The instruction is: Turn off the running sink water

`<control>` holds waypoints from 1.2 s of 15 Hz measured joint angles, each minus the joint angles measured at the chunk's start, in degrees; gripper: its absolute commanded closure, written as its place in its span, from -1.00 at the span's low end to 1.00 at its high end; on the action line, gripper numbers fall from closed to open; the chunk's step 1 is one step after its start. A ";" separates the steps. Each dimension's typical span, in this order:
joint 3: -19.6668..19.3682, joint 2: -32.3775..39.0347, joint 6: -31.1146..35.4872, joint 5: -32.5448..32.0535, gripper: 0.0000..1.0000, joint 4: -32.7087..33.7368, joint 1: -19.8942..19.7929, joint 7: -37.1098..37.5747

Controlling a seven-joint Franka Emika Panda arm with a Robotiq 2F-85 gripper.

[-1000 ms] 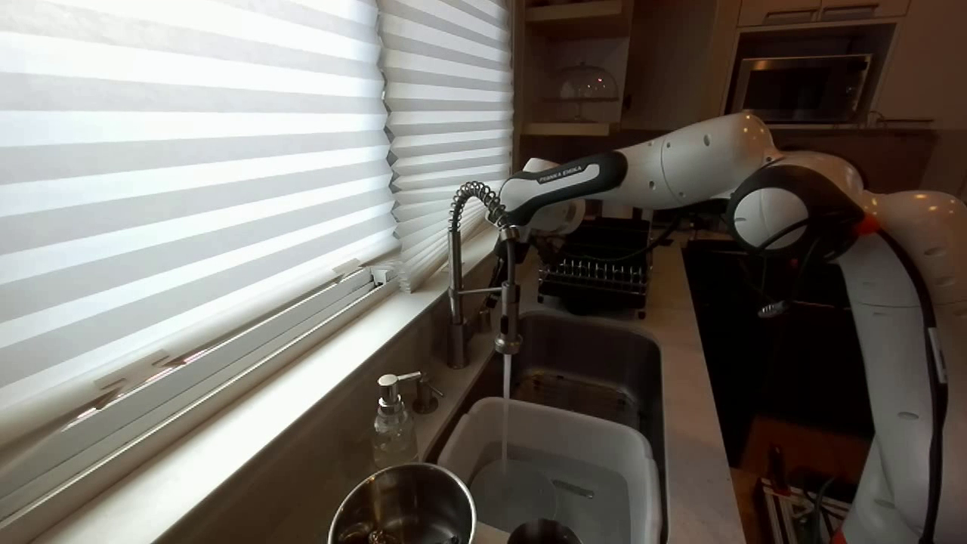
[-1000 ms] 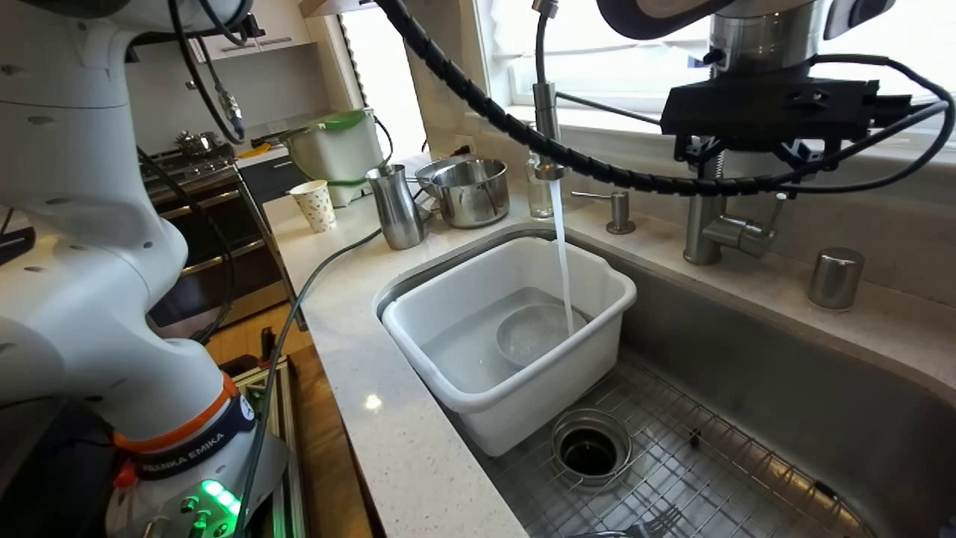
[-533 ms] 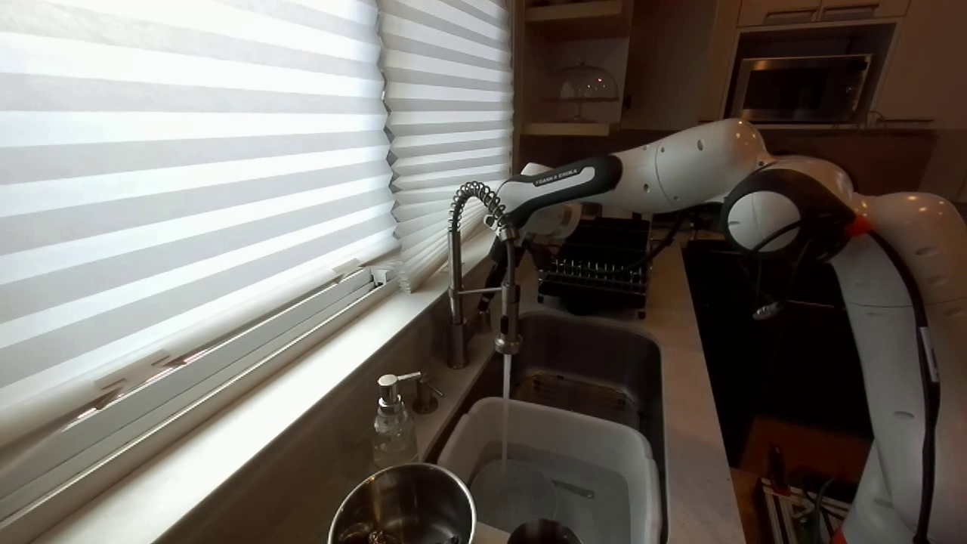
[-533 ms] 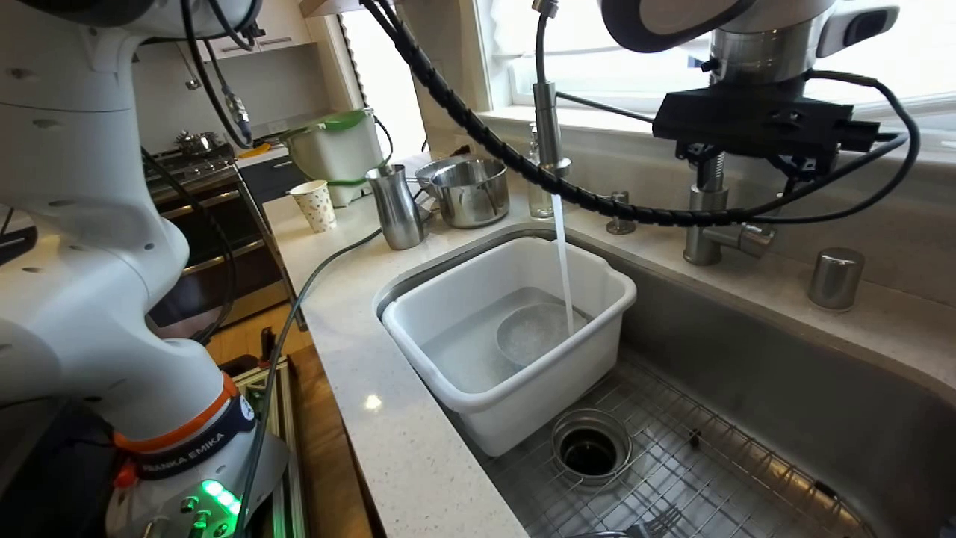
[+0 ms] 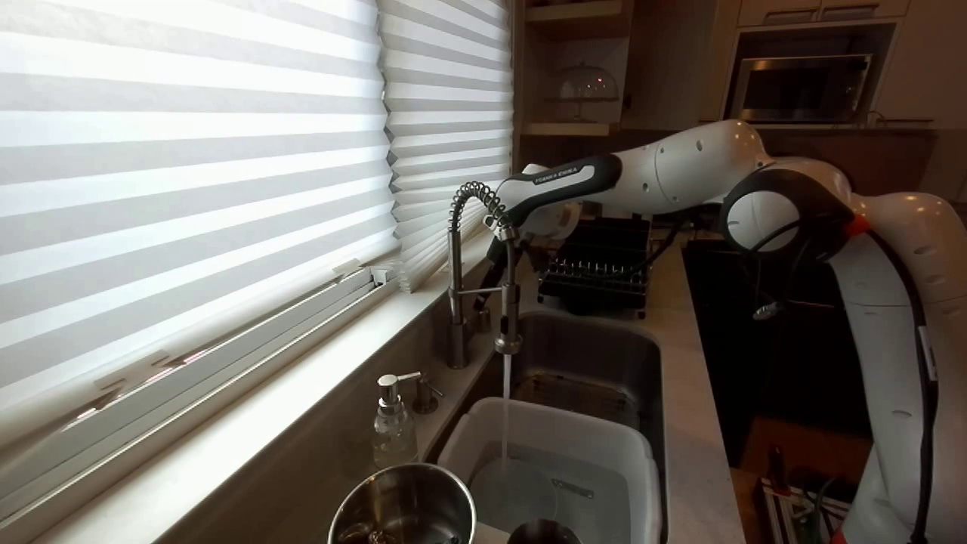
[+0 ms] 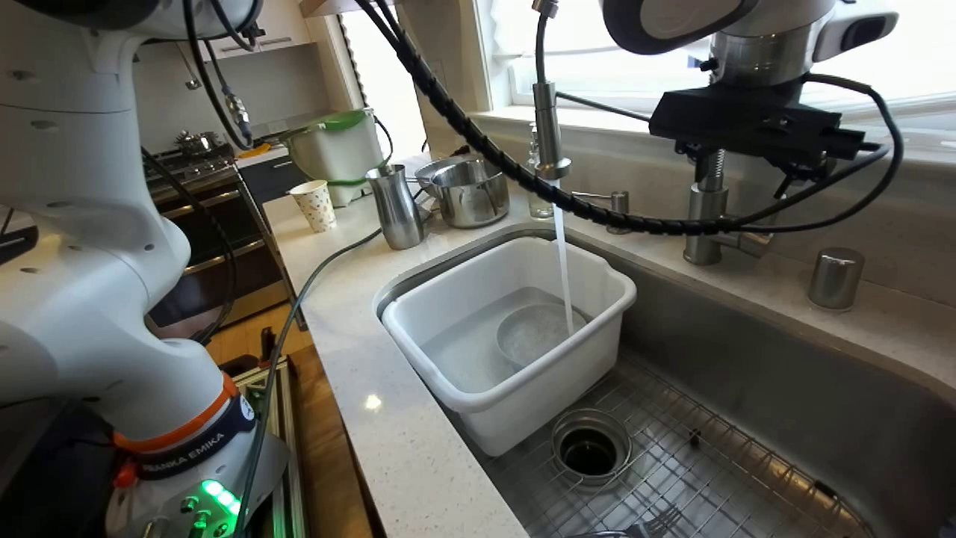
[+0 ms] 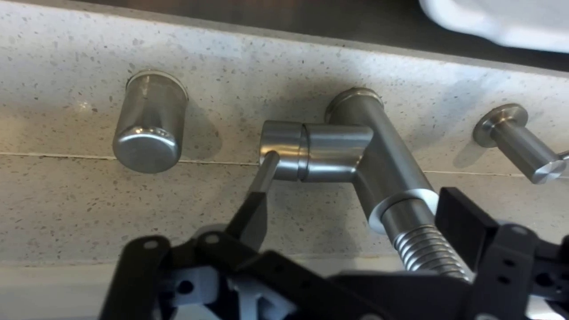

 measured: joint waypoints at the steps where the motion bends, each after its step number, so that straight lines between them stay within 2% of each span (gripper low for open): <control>1: 0.29 0.10 -0.05 0.01 -1.00 -0.02 0.01 0.07; 5: 1.46 0.96 0.03 -0.07 -1.00 0.04 0.10 -0.12; 18: 1.12 1.06 0.04 -0.26 -1.00 2.85 -1.21 -0.29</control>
